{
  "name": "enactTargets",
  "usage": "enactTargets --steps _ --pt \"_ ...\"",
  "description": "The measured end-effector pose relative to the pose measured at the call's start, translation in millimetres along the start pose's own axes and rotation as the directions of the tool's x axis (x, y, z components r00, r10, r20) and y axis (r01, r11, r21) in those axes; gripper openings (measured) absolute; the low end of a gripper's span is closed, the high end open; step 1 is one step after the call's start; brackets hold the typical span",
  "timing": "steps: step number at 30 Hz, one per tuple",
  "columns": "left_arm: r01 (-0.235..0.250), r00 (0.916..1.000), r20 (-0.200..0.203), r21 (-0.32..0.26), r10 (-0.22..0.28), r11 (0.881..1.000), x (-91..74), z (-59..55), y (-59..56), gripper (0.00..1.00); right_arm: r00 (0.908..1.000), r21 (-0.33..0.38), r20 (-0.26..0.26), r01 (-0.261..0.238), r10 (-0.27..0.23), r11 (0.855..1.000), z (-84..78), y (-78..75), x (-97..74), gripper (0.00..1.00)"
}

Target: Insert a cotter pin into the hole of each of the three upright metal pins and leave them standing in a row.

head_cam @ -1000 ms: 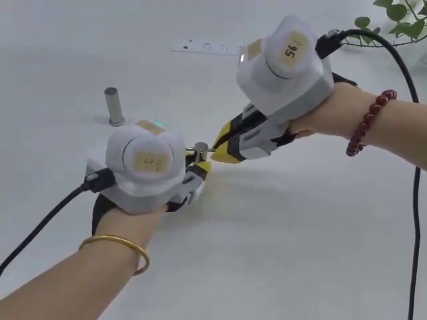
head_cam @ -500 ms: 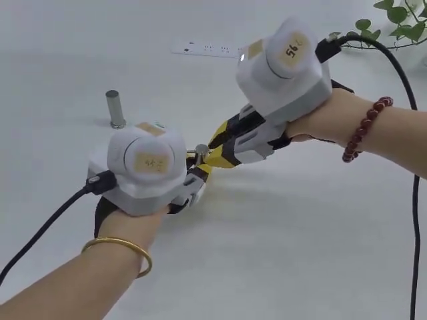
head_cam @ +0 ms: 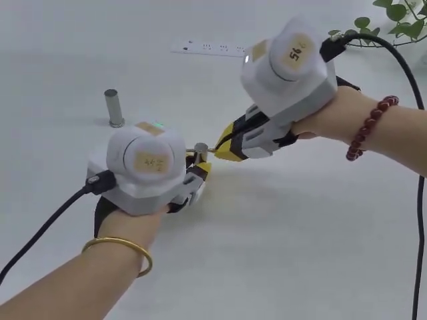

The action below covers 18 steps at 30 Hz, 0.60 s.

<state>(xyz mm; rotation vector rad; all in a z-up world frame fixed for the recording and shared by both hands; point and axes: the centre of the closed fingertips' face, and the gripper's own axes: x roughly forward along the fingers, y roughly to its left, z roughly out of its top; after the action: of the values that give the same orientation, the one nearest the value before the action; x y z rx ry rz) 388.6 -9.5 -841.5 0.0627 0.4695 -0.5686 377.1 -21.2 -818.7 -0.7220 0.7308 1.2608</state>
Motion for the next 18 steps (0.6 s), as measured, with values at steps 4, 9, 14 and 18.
enactTargets --steps 4,9,14,18 --pt "-0.002 1.0000 0.002 0.002 0.002 1.000 0.4 0.1 -0.2 0.11 1.0000 -0.006 0.004 -0.003 0.003 1.000 3.2 1.1 0.7 0.05" --pt "-0.003 1.0000 0.001 0.003 0.003 1.000 0.4 0.1 -0.5 0.11 1.0000 -0.007 0.005 -0.004 0.004 1.000 4.4 2.2 1.7 0.06" --pt "-0.003 1.0000 -0.001 -0.003 0.003 1.000 0.7 -0.2 -0.7 0.12 0.9995 0.047 0.030 -0.014 0.012 0.999 7.8 5.1 3.1 0.13" --pt "-0.020 0.9995 -0.024 -0.019 0.019 1.000 0.2 -5.2 2.4 0.16 0.9985 0.051 0.054 -0.016 0.013 0.999 11.6 7.2 3.3 0.17"
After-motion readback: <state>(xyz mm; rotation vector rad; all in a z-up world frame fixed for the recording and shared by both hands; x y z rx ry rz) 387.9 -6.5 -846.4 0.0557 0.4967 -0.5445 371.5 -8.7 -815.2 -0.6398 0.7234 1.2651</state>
